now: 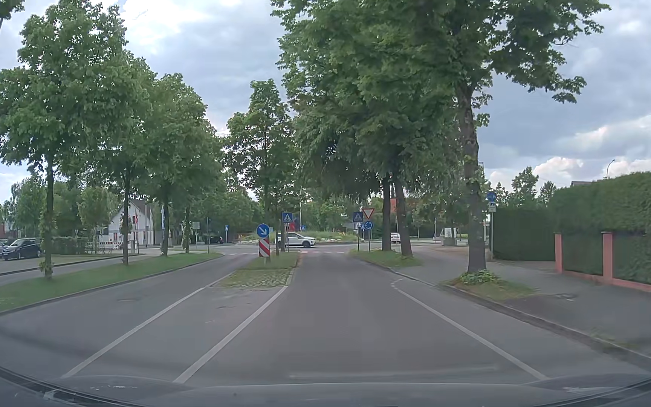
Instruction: Follow the waypoints while adhering to traffic rules and regulations
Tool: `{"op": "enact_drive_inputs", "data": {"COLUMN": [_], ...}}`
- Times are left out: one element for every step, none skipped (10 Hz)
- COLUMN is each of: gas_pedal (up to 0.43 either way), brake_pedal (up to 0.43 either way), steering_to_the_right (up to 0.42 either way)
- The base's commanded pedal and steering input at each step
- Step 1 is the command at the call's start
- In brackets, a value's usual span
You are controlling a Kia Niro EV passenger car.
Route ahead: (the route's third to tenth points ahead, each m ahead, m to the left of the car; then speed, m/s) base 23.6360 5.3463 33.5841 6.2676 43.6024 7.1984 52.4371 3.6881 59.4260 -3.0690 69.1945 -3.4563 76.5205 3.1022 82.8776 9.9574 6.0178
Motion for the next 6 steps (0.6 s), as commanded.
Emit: {"op": "enact_drive_inputs", "data": {"gas_pedal": [0.059,0.059,0.059,0.059,0.059,0.059], "brake_pedal": [0.018,0.018,0.018,0.018,0.018,0.018], "steering_to_the_right": [-0.019,-0.019,-0.019,-0.019,-0.018,-0.018]}}
